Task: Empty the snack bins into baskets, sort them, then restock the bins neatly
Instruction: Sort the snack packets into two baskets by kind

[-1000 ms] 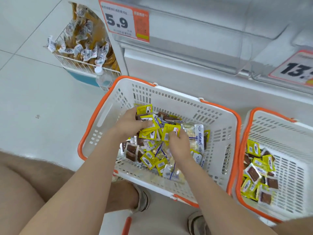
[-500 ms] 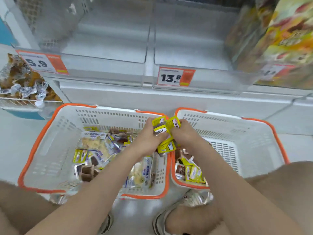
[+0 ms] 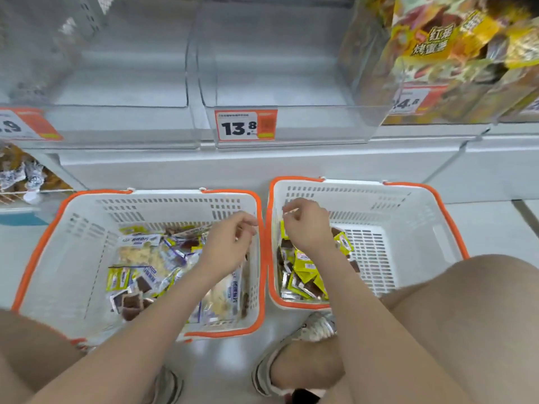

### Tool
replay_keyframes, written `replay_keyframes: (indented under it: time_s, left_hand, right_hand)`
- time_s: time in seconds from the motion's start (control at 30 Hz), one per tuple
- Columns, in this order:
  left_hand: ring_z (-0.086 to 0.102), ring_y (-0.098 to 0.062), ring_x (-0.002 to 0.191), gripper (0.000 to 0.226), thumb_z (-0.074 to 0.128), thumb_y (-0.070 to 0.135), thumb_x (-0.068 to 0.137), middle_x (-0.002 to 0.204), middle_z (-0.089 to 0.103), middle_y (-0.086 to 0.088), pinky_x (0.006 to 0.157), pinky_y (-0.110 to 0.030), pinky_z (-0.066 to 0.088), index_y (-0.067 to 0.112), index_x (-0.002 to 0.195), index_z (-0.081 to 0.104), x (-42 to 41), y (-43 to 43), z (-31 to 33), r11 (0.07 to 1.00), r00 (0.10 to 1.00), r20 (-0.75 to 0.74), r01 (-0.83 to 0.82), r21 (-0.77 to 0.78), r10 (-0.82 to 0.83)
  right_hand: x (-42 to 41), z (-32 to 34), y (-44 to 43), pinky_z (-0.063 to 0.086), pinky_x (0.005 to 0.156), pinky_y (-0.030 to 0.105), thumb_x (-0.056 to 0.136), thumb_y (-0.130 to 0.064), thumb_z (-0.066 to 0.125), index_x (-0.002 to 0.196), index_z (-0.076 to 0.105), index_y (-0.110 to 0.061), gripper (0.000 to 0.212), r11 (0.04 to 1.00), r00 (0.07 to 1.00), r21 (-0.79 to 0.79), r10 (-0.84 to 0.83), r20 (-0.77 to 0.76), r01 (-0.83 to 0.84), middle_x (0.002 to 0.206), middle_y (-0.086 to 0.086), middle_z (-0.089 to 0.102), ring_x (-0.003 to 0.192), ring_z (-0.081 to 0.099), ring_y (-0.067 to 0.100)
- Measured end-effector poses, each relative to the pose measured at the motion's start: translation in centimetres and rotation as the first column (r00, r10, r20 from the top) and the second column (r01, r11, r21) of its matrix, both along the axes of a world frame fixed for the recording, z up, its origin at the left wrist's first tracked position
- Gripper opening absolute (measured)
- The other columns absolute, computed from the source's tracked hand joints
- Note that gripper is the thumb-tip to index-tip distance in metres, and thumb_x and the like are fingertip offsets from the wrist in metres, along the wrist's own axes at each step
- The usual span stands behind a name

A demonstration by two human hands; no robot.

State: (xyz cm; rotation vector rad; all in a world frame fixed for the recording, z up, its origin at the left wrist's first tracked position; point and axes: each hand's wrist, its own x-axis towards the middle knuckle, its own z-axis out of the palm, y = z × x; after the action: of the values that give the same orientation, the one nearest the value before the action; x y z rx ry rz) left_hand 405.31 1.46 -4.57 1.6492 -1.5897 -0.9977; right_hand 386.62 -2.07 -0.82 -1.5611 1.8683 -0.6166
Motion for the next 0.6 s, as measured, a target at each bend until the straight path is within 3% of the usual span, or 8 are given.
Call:
replay_keyframes:
  time_s: [0.1, 0.17, 0.27, 0.33, 0.4, 0.47, 0.5, 0.6]
  left_hand:
    - [0.071, -0.02, 0.098, 0.021, 0.054, 0.011, 0.1, 0.103, 0.073, 0.005, 0.081, -0.035, 0.055, 0.026, 0.105, 0.067, 7.0, 1.8, -4.0, 0.969, 0.979, 0.188, -0.113, 0.218, 0.072]
    - [0.064, -0.027, 0.117, 0.028, 0.059, 0.015, 0.099, 0.128, 0.065, -0.005, 0.089, -0.036, 0.051, 0.018, 0.127, 0.061, 10.7, 3.2, -6.2, 0.889, 0.94, 0.342, -0.16, 0.429, 0.005]
    - [0.058, -0.029, 0.125, 0.061, 0.072, 0.017, 0.092, 0.146, 0.055, -0.011, 0.092, -0.032, 0.048, 0.011, 0.147, 0.046, 13.1, 5.2, -8.1, 0.827, 0.946, 0.324, -0.187, 0.53, 0.006]
    - [0.056, -0.025, 0.127, 0.08, 0.079, 0.024, 0.089, 0.156, 0.047, -0.007, 0.094, -0.03, 0.045, 0.013, 0.156, 0.036, 13.1, 5.6, -8.8, 0.826, 0.972, 0.234, -0.125, 0.549, -0.009]
    - [0.05, -0.024, 0.136, 0.098, 0.087, 0.033, 0.083, 0.162, 0.038, -0.003, 0.1, -0.031, 0.043, 0.016, 0.16, 0.03, 12.7, 5.3, -9.8, 0.828, 0.984, 0.174, -0.081, 0.555, -0.021]
    - [0.05, -0.023, 0.135, 0.099, 0.093, 0.046, 0.072, 0.153, 0.047, 0.0, 0.102, -0.034, 0.046, 0.02, 0.152, 0.04, 12.2, 4.8, -10.6, 0.859, 0.981, 0.192, -0.101, 0.502, 0.003]
    - [0.056, -0.022, 0.125, 0.092, 0.093, 0.053, 0.068, 0.139, 0.056, 0.002, 0.097, -0.037, 0.05, 0.021, 0.141, 0.047, 11.9, 4.6, -11.2, 0.871, 0.978, 0.208, -0.123, 0.476, 0.024]
    - [0.059, -0.022, 0.097, 0.067, 0.09, 0.057, 0.071, 0.104, 0.06, 0.002, 0.081, -0.04, 0.049, 0.018, 0.111, 0.052, 10.9, 4.7, -12.1, 0.889, 0.958, 0.286, -0.158, 0.43, 0.032]
  right_hand:
    - [5.1, -1.0, 0.8, 0.049, 0.064, 0.032, 0.088, -0.01, 0.054, 0.098, 0.073, -0.019, 0.024, 0.978, 0.979, -0.08, 0.198, 0.052, -0.194, 0.056, -0.004, 0.061, 0.056, 0.06, 0.018]
    - [8.4, -3.0, 1.5, 0.052, 0.066, 0.033, 0.09, -0.01, 0.051, 0.102, 0.072, -0.018, 0.025, 0.947, 0.947, -0.019, 0.32, 0.03, -0.32, 0.063, -0.003, 0.063, 0.065, 0.064, 0.021]
    - [12.0, -6.1, 3.1, 0.055, 0.076, 0.038, 0.094, -0.009, 0.051, 0.117, 0.063, -0.009, 0.025, 0.856, 0.867, 0.248, 0.488, -0.097, -0.454, 0.101, 0.014, 0.069, 0.091, 0.066, 0.033]
    - [13.3, -8.1, 4.2, 0.053, 0.084, 0.041, 0.097, -0.014, 0.056, 0.13, 0.051, -0.005, 0.035, 0.783, 0.807, 0.443, 0.558, -0.191, -0.437, 0.126, 0.021, 0.057, 0.106, 0.062, 0.038]
    - [13.9, -10.2, 5.2, 0.051, 0.099, 0.045, 0.097, -0.016, 0.06, 0.148, 0.035, -0.006, 0.058, 0.759, 0.815, 0.54, 0.54, -0.211, -0.363, 0.15, 0.023, 0.034, 0.126, 0.054, 0.042]
    - [14.6, -12.1, 5.6, 0.048, 0.107, 0.047, 0.093, -0.014, 0.065, 0.162, 0.013, -0.012, 0.086, 0.76, 0.862, 0.571, 0.479, -0.168, -0.311, 0.164, 0.024, 0.006, 0.14, 0.042, 0.045]
    - [14.8, -12.7, 5.6, 0.051, 0.102, 0.045, 0.089, -0.015, 0.071, 0.163, 0.008, -0.016, 0.097, 0.771, 0.889, 0.567, 0.436, -0.139, -0.29, 0.164, 0.024, 0.007, 0.138, 0.044, 0.044]
    - [14.7, -14.3, 5.8, 0.053, 0.069, 0.035, 0.084, -0.021, 0.077, 0.148, 0.028, -0.015, 0.081, 0.821, 0.946, 0.522, 0.314, -0.075, -0.231, 0.123, 0.011, 0.056, 0.105, 0.065, 0.03]
